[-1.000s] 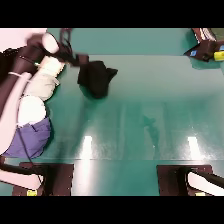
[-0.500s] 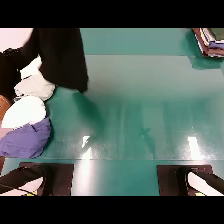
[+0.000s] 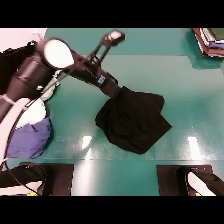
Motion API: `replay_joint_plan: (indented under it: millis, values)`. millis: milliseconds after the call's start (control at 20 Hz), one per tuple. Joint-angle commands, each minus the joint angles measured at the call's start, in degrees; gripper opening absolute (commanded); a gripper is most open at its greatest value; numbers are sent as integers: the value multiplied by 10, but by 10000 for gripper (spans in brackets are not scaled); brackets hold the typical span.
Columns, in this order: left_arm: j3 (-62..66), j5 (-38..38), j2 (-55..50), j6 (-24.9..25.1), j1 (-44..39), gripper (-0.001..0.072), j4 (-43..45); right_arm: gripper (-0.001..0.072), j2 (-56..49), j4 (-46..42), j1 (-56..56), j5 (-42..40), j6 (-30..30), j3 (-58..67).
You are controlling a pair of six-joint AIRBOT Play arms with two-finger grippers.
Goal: Fold the shirts.
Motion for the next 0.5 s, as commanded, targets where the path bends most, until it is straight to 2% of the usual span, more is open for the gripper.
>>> replay_joint_plan:
  millis: [0,150,350,400,450]
  values:
    - [-28,11,-29,-20,35,36,-1,13,23,0,0,-2,0,-51]
    - [-27,9,-32,-47,80,35,-19,13,22,1,0,-8,0,-71]
    - [-31,44,-46,-45,69,47,-57,13,21,3,0,-27,1,-83]
    - [-31,49,-49,-35,63,148,-73,13,22,4,0,-29,1,-82]
    - [-31,56,-53,-32,54,720,-86,12,21,4,0,-31,1,-82]
